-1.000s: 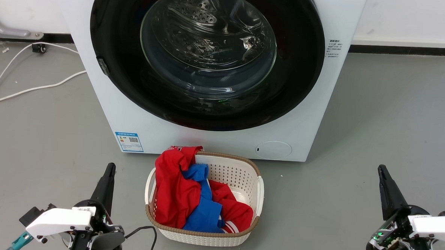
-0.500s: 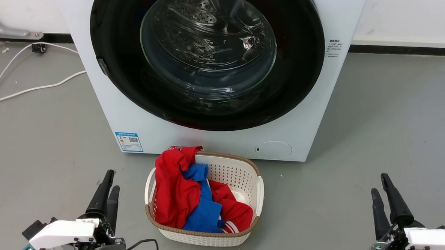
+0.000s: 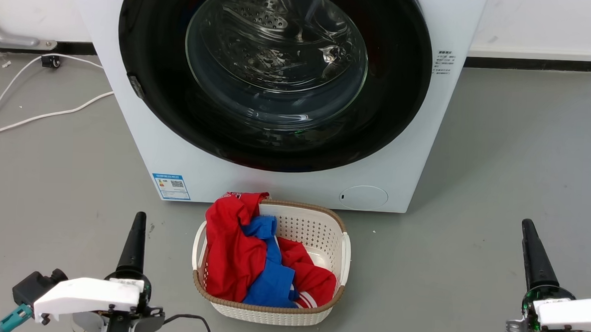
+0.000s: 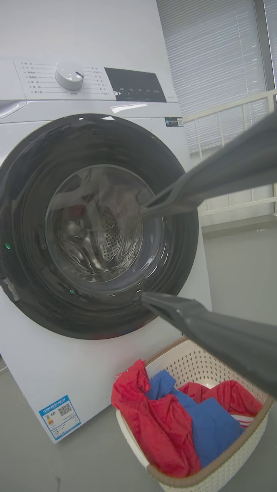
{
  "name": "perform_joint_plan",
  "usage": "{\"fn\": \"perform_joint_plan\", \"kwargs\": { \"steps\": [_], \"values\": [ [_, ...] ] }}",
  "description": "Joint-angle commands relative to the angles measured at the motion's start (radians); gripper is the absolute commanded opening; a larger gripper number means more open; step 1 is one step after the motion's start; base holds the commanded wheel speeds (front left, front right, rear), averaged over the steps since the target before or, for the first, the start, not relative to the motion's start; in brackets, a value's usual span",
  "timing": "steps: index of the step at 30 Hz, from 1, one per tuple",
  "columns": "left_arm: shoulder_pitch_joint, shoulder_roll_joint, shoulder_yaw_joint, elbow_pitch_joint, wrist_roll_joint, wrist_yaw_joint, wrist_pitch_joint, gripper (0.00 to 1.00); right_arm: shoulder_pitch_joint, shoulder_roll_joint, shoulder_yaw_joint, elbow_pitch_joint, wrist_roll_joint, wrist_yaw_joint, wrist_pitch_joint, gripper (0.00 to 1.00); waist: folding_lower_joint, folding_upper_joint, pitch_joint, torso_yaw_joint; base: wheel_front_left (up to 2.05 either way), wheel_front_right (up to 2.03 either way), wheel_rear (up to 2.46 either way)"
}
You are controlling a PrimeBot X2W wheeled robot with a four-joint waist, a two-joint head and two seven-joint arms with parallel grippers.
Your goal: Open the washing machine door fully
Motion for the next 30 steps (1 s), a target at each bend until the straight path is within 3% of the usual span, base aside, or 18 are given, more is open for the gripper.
{"fn": "perform_joint_plan", "kwargs": {
  "steps": [1, 15, 30],
  "values": [
    [-0.005, 0.004, -0.008, -0.033, 0.056, 0.012, -0.011, 1.0, -0.003, -0.003, 0.001, -0.036, -0.063, 0.001, -0.012, 1.0, 0.0, 0.0, 0.001, 0.0, 0.0, 0.0, 0.0],
    [0.016, 0.008, -0.079, -0.084, 0.41, 0.094, -0.065, 1.0, 0.032, -0.002, 0.042, -0.135, -0.458, 0.002, -0.065, 1.0, 0.0, 0.0, 0.006, 0.002, 0.0, 0.0, 0.0],
    [0.035, 0.046, -0.161, -0.12, 0.625, 0.159, -0.116, 1.0, 0.072, -0.002, 0.057, -0.192, -0.708, 0.002, -0.115, 1.0, 0.0, 0.0, 0.005, 0.004, 0.0, 0.0, 0.0]
  ]
}}
